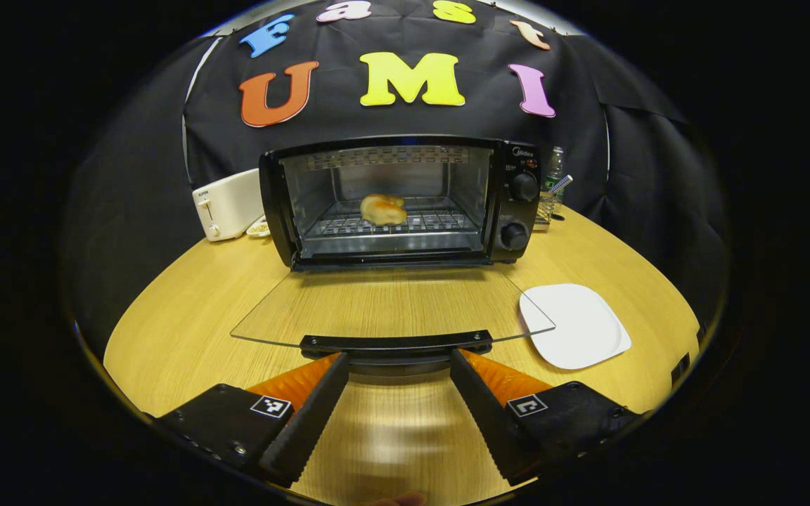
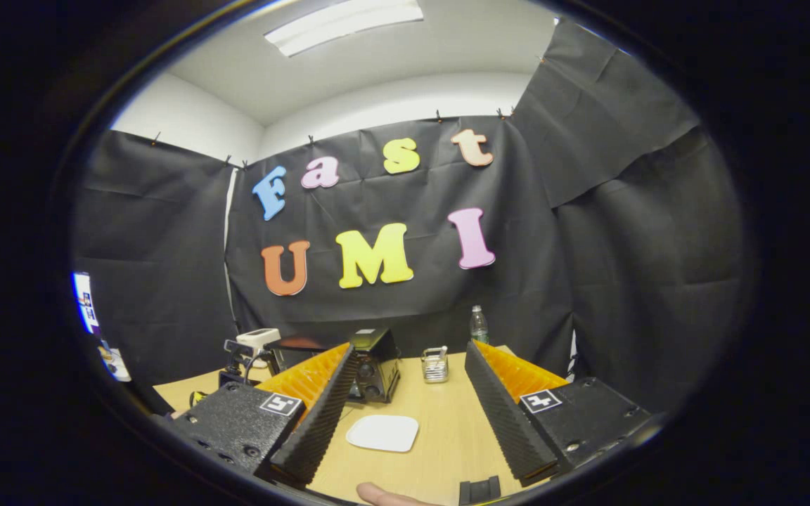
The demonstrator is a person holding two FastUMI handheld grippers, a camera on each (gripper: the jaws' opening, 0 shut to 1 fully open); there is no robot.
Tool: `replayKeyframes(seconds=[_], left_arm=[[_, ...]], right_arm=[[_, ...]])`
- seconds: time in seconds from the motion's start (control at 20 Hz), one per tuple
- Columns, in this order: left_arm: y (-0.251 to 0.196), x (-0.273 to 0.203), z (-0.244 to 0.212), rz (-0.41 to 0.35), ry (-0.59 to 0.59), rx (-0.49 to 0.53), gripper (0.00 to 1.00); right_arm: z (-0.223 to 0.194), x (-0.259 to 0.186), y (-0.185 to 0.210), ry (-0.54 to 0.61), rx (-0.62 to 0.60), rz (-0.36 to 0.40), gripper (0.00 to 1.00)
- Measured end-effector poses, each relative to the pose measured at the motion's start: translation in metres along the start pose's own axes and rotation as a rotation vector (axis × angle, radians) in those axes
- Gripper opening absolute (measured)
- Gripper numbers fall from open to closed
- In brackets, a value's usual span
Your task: Open the electric oven with the left hand, put the food in, and close the electric oven.
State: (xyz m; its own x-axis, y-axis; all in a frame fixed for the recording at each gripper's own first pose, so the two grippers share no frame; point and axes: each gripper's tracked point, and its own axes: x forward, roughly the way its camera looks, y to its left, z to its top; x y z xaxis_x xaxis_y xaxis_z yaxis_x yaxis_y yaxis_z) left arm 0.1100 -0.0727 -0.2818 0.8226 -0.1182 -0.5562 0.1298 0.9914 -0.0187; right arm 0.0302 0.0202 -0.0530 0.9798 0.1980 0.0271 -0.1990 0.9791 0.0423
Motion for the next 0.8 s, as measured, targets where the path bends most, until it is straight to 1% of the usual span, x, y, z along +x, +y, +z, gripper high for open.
replayKeyframes(seconds=[0.05,0.1,0.25,0.3,0.35,0.65,0.8], left_arm=[[0.001,-0.001,0.005,0.0,-0.012,0.001,0.96],[0.001,-0.002,0.009,0.001,-0.022,0.002,0.96],[0.002,-0.005,0.022,0.002,-0.052,-0.003,0.96],[0.002,-0.006,0.027,0.002,-0.064,-0.003,0.96],[0.002,-0.006,0.031,0.002,-0.074,-0.001,0.96],[0.005,-0.008,0.061,0.004,-0.116,-0.004,0.96],[0.006,-0.007,0.081,0.005,-0.157,0.008,0.97]], right_arm=[[0.0,0.001,0.001,0.003,-0.004,0.002,0.97],[0.001,0.002,0.003,0.004,-0.008,0.005,0.93],[0.004,0.004,0.01,0.005,-0.021,0.015,0.93],[0.004,0.004,0.013,0.01,-0.028,0.019,0.97],[0.003,0.005,0.016,0.015,-0.036,0.024,0.92],[0.003,0.004,0.02,0.032,-0.058,0.028,0.93],[0.003,0.002,0.019,0.031,-0.057,0.028,0.93]])
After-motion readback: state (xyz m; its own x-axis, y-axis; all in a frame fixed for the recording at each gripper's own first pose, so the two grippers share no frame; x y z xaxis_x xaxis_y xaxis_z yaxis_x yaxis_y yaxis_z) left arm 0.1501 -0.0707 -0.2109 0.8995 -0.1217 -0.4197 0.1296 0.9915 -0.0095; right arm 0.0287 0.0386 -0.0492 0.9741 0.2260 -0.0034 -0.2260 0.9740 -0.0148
